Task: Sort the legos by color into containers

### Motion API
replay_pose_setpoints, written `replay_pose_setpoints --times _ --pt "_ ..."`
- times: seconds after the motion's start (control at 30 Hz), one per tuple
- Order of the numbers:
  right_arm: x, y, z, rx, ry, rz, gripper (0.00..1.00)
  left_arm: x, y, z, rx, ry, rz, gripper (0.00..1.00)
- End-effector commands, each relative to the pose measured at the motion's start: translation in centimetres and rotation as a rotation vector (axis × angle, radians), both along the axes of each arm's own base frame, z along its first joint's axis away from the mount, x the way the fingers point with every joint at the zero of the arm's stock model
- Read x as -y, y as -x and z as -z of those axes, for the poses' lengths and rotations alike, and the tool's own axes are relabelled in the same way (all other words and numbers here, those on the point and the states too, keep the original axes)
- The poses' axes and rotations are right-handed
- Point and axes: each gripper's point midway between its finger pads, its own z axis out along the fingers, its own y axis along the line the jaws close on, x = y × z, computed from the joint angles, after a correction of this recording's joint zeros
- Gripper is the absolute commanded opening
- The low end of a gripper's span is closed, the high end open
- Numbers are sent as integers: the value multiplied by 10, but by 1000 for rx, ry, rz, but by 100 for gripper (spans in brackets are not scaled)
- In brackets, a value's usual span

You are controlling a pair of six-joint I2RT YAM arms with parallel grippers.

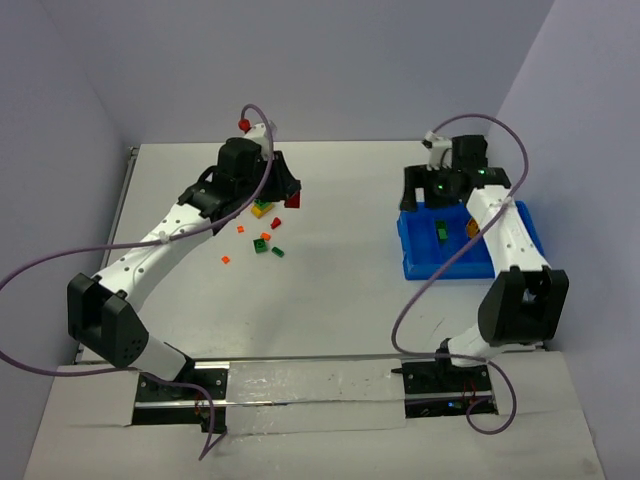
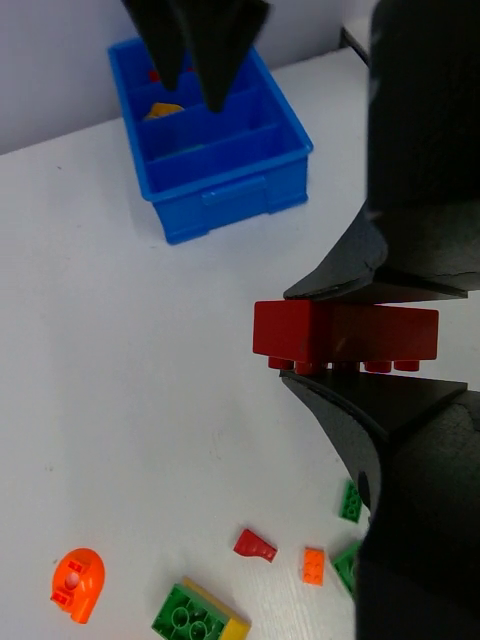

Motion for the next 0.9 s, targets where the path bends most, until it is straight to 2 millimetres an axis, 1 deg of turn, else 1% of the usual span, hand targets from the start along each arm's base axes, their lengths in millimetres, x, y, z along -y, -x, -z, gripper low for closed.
replay_pose_setpoints --times 0.0,0.03,0.07,0.1,0.2,0.27,0.33,0.43,0.63,0.73,0.8,0.87 --pt "-127 16 -97 230 -317 -226 93 0 -10 -53 7 172 -118 0" --pt "-152 23 -105 227 -366 -250 93 1 -11 -56 -1 188 -115 0" --pt "-174 30 -107 217 -385 -298 93 6 -8 -57 -22 216 -89 0" --pt "-188 30 -115 234 -407 -320 93 8 -6 -58 -37 238 -73 0" --pt "-218 33 -122 215 -470 -350 93 8 -2 -62 -74 304 -55 0" --pt "-230 32 -125 191 -499 -333 93 4 -4 -62 -74 300 -80 0" --pt "-245 34 -127 178 -507 -327 93 -3 -10 -61 -67 287 -134 1" --pt "-257 32 -130 185 -513 -295 93 -7 -14 -60 -71 283 -168 2" --pt "-282 33 -140 232 -558 -285 93 2 -16 -60 -104 317 -155 3" --pt "-289 26 -145 256 -547 -265 92 6 -15 -61 -116 335 -141 3" --pt "-291 19 -143 258 -543 -248 90 8 -14 -60 -126 342 -136 3" --pt "-293 12 -144 272 -542 -235 86 9 -12 -60 -143 357 -129 4"
